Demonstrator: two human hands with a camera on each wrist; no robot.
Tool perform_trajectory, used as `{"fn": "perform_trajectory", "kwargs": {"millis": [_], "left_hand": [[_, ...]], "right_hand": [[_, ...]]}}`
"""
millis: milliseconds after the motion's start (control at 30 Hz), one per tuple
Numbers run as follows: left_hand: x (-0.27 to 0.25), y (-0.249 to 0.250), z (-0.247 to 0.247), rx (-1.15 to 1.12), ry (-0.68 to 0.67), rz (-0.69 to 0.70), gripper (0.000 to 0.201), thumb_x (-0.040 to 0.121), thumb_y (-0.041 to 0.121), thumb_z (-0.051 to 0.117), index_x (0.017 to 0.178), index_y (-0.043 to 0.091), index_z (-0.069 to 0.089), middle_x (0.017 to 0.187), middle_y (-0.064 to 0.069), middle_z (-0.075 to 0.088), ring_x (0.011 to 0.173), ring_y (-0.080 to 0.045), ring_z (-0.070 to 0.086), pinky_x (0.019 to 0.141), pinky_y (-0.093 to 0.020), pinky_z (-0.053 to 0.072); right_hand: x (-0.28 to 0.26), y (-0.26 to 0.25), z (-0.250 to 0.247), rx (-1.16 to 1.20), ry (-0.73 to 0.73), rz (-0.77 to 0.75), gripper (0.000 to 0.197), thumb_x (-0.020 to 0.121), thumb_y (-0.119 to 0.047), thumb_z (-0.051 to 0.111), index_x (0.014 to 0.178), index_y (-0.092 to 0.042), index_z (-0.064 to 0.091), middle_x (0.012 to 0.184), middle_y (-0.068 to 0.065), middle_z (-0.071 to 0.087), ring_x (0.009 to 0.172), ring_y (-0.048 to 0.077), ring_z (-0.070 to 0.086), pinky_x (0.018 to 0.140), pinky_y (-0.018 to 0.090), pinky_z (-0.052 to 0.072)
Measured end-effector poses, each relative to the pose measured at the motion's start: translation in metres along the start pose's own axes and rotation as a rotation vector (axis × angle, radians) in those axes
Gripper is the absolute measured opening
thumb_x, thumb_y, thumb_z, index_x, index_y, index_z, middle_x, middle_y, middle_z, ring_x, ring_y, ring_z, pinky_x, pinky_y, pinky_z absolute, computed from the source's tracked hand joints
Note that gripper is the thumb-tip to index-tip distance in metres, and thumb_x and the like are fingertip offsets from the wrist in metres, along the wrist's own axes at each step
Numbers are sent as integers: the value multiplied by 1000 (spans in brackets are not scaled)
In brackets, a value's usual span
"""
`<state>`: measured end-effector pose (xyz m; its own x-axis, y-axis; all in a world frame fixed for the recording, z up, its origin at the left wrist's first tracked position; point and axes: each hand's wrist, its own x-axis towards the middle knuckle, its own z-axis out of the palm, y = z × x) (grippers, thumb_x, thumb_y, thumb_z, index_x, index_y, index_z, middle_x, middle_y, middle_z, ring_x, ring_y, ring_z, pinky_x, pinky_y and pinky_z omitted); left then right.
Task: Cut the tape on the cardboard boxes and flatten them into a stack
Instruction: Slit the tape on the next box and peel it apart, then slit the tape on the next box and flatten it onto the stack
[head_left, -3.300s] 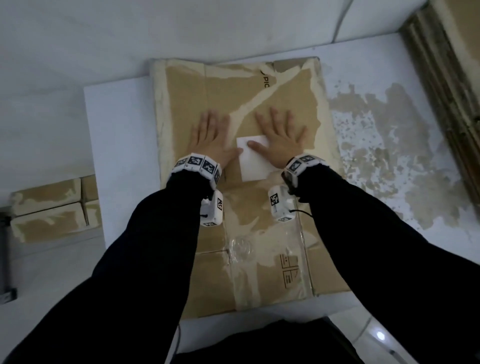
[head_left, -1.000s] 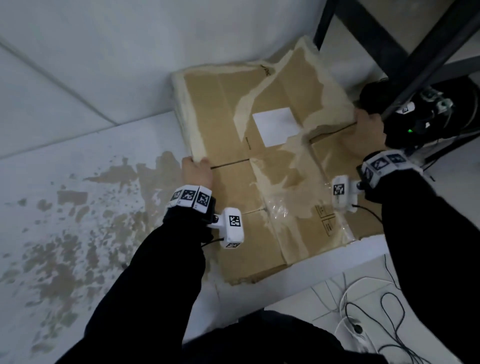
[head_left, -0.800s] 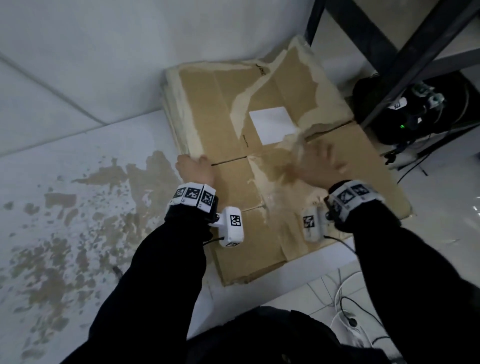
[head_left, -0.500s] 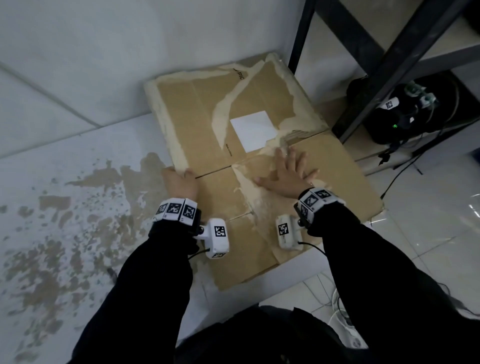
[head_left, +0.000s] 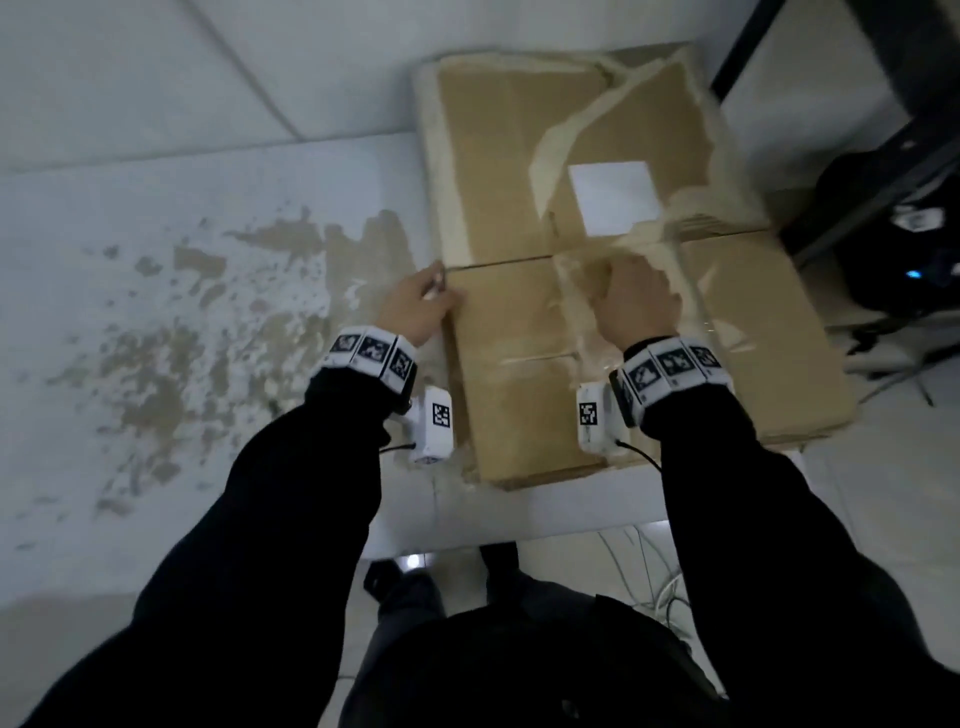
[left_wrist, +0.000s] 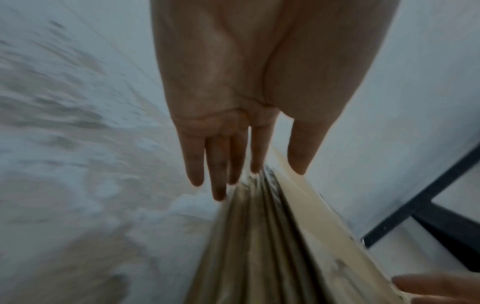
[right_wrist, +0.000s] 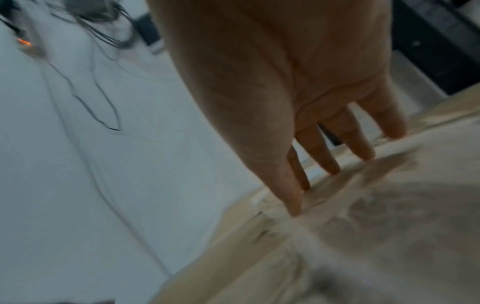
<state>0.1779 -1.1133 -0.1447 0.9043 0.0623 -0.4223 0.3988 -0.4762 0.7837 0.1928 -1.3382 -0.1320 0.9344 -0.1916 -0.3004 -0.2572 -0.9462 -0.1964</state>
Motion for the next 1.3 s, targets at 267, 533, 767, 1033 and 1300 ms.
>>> {"fn": "perform_trajectory", "kwargs": {"millis": [267, 533, 767, 1033, 1300], "left_hand": [[-179, -152, -46, -389, -19, -281, 25, 102, 17, 39, 98, 13, 63, 85, -1, 67, 62, -9, 64, 61, -23, 44], [-351, -381, -53, -729, 450, -959, 15, 98, 15, 45, 90, 11, 57, 75, -4, 61, 58, -18, 54, 53, -24, 33], [-478, -501, -71, -1002, 553, -1386, 28, 99, 5, 42, 120, -12, 50, 94, -23, 53, 59, -25, 47, 26, -20, 34], [-500, -581, -188, -1025, 622, -1290, 31, 100, 8, 42, 122, -11, 50, 82, -18, 55, 59, -23, 49, 35, -18, 37], [-461, -680, -362, -1018, 733, -1147, 12, 98, 13, 48, 104, 5, 54, 73, -6, 58, 58, -18, 56, 43, -19, 38]], "right_hand": [[-138, -110, 29, 410, -209, -646, 25, 96, -24, 49, 118, -16, 56, 100, 0, 62, 88, 13, 58, 81, 30, 48], [-272, -230, 212, -92, -1339, -799, 23, 95, -18, 48, 114, -8, 57, 90, 6, 64, 78, 19, 60, 62, 22, 45], [-358, -356, 354, -329, -1208, -681, 12, 94, -14, 47, 98, -11, 58, 77, 4, 58, 57, 12, 52, 46, 17, 39], [-407, -466, 430, -361, -1120, -457, 29, 97, -12, 40, 69, -16, 47, 64, 3, 51, 39, 9, 49, 41, 16, 33], [-451, -628, 502, -104, -1217, -148, 29, 100, -10, 34, 74, -9, 45, 69, 9, 56, 59, 20, 55, 57, 27, 42]]}}
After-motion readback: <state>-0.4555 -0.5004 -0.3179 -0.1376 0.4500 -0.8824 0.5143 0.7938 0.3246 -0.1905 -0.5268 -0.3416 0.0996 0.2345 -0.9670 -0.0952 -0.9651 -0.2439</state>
